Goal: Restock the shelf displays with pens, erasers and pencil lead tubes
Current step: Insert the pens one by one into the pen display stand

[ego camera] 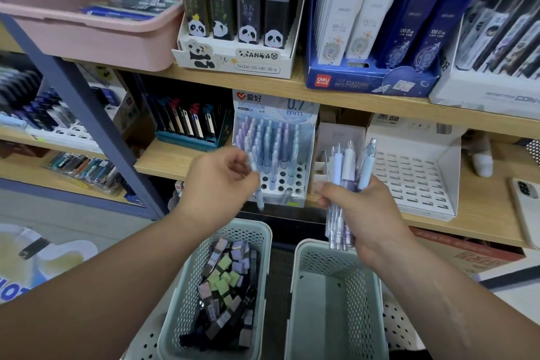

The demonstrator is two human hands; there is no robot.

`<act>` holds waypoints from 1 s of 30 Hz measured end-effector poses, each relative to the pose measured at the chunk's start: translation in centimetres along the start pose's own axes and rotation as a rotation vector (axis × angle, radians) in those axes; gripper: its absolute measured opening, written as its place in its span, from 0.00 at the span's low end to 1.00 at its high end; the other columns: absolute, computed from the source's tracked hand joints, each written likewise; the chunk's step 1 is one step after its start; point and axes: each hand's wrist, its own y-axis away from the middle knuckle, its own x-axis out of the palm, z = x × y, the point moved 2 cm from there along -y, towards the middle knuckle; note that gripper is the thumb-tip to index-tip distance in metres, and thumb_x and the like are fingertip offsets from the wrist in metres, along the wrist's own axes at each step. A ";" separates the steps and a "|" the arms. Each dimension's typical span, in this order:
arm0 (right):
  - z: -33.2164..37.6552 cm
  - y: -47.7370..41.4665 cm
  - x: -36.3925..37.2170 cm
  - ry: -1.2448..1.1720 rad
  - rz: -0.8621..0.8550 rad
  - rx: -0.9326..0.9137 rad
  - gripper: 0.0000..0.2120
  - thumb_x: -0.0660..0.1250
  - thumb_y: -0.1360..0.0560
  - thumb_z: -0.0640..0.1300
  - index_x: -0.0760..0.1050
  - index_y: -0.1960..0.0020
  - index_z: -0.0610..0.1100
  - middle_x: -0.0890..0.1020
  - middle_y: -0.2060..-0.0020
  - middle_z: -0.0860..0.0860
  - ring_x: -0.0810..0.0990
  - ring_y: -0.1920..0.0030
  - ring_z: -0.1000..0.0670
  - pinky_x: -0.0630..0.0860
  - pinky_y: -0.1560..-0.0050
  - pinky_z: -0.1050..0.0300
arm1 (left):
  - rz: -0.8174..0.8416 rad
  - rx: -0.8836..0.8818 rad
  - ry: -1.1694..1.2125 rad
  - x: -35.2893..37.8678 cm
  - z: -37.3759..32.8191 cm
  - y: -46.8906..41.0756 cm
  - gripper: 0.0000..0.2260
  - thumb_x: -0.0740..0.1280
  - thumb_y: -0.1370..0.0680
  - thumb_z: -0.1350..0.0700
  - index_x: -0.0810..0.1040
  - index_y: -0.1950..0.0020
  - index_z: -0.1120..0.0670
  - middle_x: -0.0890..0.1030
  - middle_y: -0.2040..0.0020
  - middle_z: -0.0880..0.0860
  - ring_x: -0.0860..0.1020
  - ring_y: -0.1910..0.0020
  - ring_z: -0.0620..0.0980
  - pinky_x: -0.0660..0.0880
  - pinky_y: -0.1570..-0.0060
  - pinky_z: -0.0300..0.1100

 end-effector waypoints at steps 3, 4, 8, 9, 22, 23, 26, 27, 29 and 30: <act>0.1 0.2 -0.6 -0.010 0.004 0.021 0.10 0.77 0.29 0.39 0.78 0.52 0.42 0.83 0.69 0.47 0.82 0.67 0.52 0.78 0.56 0.53 | -0.133 -0.020 0.057 -0.4 -0.2 -0.9 0.07 0.72 0.25 0.58 0.77 0.62 0.54 0.81 0.66 0.53 0.80 0.65 0.52 0.77 0.66 0.42; 0.1 0.2 -0.8 -0.004 0.003 0.023 0.10 0.77 0.29 0.39 0.78 0.51 0.42 0.83 0.69 0.47 0.82 0.68 0.53 0.76 0.59 0.55 | -0.155 -0.022 0.078 -0.4 -0.3 -1.1 0.08 0.71 0.24 0.57 0.76 0.62 0.55 0.82 0.66 0.55 0.81 0.63 0.56 0.79 0.64 0.47; 0.2 0.3 -1.4 0.010 -0.005 0.032 0.11 0.77 0.29 0.40 0.78 0.50 0.42 0.84 0.67 0.46 0.81 0.70 0.54 0.73 0.64 0.59 | -0.202 -0.011 0.084 0.0 -0.5 -1.6 0.09 0.71 0.23 0.57 0.75 0.62 0.55 0.82 0.65 0.57 0.82 0.61 0.58 0.80 0.61 0.52; 0.2 0.3 -1.5 0.009 -0.005 0.034 0.11 0.77 0.29 0.40 0.78 0.50 0.42 0.84 0.67 0.46 0.81 0.70 0.54 0.73 0.64 0.59 | -0.210 0.001 0.080 0.2 -0.5 -1.7 0.07 0.71 0.23 0.57 0.76 0.60 0.55 0.82 0.65 0.56 0.82 0.62 0.56 0.80 0.60 0.50; -0.1 -0.2 -3.0 -0.016 -0.003 0.049 0.14 0.79 0.31 0.41 0.79 0.48 0.41 0.83 0.69 0.48 0.82 0.65 0.50 0.78 0.59 0.53 | -0.329 0.122 -0.008 -0.4 -2.6 -2.3 0.07 0.72 0.26 0.58 0.77 0.53 0.50 0.78 0.70 0.48 0.78 0.70 0.43 0.79 0.59 0.42; -0.2 -0.1 -3.1 -0.015 -0.002 0.051 0.14 0.79 0.31 0.41 0.79 0.48 0.42 0.83 0.69 0.49 0.82 0.65 0.50 0.78 0.59 0.53 | -0.327 0.114 0.009 -0.4 -2.7 -2.4 0.07 0.72 0.26 0.58 0.77 0.53 0.49 0.79 0.70 0.48 0.79 0.69 0.43 0.79 0.58 0.44; -0.2 -0.1 -3.2 -0.010 0.002 0.056 0.14 0.79 0.31 0.40 0.79 0.48 0.41 0.83 0.69 0.49 0.83 0.64 0.49 0.79 0.59 0.52 | -0.257 0.039 0.101 0.2 -2.7 -2.3 0.08 0.72 0.25 0.58 0.75 0.55 0.47 0.81 0.68 0.49 0.83 0.65 0.49 0.81 0.56 0.50; -0.2 -0.1 -3.2 -0.008 0.002 0.056 0.14 0.79 0.30 0.40 0.79 0.48 0.41 0.83 0.69 0.48 0.83 0.64 0.49 0.79 0.59 0.52 | -0.232 0.027 0.116 0.6 -2.6 -2.3 0.08 0.73 0.25 0.58 0.75 0.55 0.47 0.82 0.68 0.50 0.84 0.64 0.50 0.81 0.56 0.51; -0.3 -0.1 -3.3 -0.001 0.005 0.056 0.14 0.79 0.30 0.41 0.79 0.48 0.41 0.83 0.68 0.47 0.82 0.65 0.49 0.78 0.61 0.54 | -0.196 0.030 0.095 1.6 -2.5 -2.1 0.08 0.73 0.25 0.58 0.75 0.55 0.48 0.81 0.68 0.49 0.83 0.65 0.48 0.80 0.58 0.47; -0.3 0.0 -3.4 0.001 0.006 0.057 0.14 0.79 0.30 0.41 0.79 0.48 0.41 0.83 0.67 0.46 0.82 0.66 0.50 0.77 0.63 0.55 | -0.186 0.037 0.072 2.1 -2.6 -1.9 0.08 0.74 0.25 0.58 0.75 0.55 0.49 0.81 0.68 0.49 0.82 0.67 0.46 0.79 0.59 0.43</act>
